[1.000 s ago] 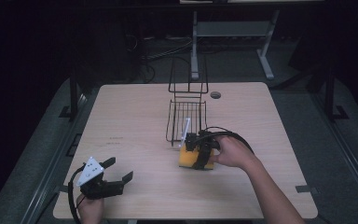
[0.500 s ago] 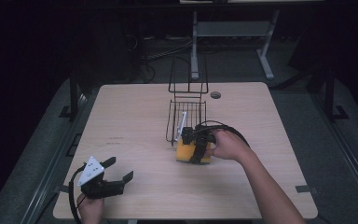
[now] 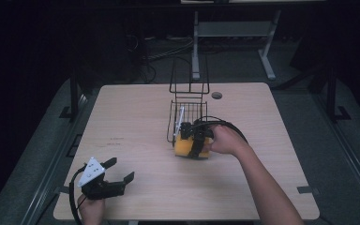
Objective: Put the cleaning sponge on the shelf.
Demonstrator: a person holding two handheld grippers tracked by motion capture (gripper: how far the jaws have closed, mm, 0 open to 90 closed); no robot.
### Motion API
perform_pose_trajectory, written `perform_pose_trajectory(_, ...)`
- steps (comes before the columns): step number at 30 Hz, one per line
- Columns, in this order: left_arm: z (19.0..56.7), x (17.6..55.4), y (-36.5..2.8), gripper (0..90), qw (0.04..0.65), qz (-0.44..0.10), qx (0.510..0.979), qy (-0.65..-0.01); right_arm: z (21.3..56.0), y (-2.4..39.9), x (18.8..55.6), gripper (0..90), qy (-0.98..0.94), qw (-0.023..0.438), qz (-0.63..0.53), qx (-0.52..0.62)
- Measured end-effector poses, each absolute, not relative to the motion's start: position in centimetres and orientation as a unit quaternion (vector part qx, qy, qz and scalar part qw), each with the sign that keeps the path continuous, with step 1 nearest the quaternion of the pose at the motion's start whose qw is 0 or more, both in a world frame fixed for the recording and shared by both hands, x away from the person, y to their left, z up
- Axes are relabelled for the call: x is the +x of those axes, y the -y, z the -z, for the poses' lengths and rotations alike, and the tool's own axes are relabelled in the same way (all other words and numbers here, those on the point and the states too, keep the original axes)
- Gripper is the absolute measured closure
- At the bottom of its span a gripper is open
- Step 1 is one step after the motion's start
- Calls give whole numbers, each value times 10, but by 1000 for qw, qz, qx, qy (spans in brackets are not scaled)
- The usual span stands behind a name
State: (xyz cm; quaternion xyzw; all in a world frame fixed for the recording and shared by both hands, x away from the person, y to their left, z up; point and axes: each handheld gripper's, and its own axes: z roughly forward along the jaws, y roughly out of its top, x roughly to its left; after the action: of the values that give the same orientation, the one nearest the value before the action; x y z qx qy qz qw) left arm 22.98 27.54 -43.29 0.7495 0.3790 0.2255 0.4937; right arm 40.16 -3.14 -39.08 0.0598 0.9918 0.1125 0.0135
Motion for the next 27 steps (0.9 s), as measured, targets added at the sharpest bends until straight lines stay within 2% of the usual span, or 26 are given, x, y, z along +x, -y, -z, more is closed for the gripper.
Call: perform_pose_trajectory(27,434,231,-275,130,494,-222,751,-378,379,19,456,218,-990,23,-116,77)
